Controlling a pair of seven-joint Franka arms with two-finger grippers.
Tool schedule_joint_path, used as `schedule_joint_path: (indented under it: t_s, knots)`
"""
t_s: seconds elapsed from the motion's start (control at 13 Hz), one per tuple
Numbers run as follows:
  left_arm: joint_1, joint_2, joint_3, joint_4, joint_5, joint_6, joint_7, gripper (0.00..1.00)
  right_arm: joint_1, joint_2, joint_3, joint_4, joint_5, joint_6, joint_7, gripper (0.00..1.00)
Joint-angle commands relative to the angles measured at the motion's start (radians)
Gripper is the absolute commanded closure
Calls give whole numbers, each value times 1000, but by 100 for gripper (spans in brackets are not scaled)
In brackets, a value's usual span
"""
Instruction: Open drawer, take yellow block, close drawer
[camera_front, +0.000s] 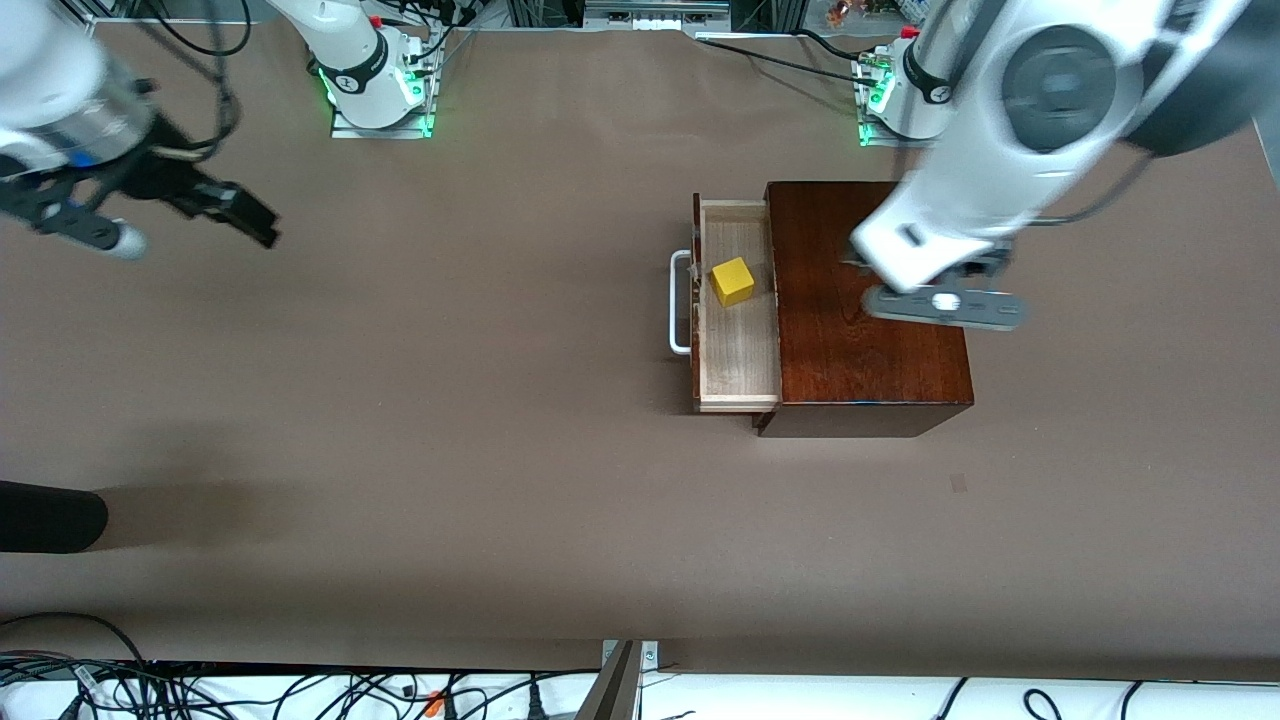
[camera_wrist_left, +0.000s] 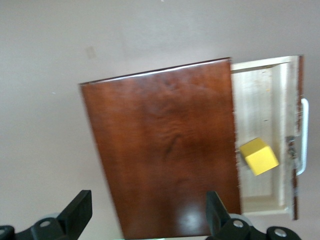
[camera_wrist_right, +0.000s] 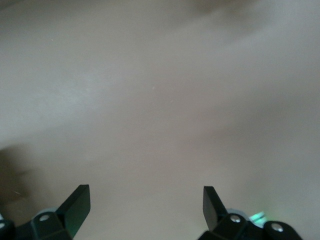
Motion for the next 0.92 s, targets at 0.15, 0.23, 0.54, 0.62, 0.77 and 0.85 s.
schedule_joint_path:
  t_s: [0.15,0.23,0.54,0.62,0.77,0.85]
  knots:
    - [190,-88,-9,-85,-102,3,157,0,29,24,173,37,32,4,540,0]
    - [208,-113,-9,-120,-102,13,157,0,72,52,193,46,32,30,681,0]
    - [254,-306,1,-407,-107,275,154,0,302,173,198,53,13,216,1196,0]
    - [277,-337,0,-446,-105,302,151,0,352,207,198,59,-7,263,1256,0]
    - [296,-343,1,-451,-102,303,154,0,458,300,196,106,-63,320,1375,0]
    - [313,-345,0,-451,-99,303,153,0,501,363,196,150,-95,343,1450,0]
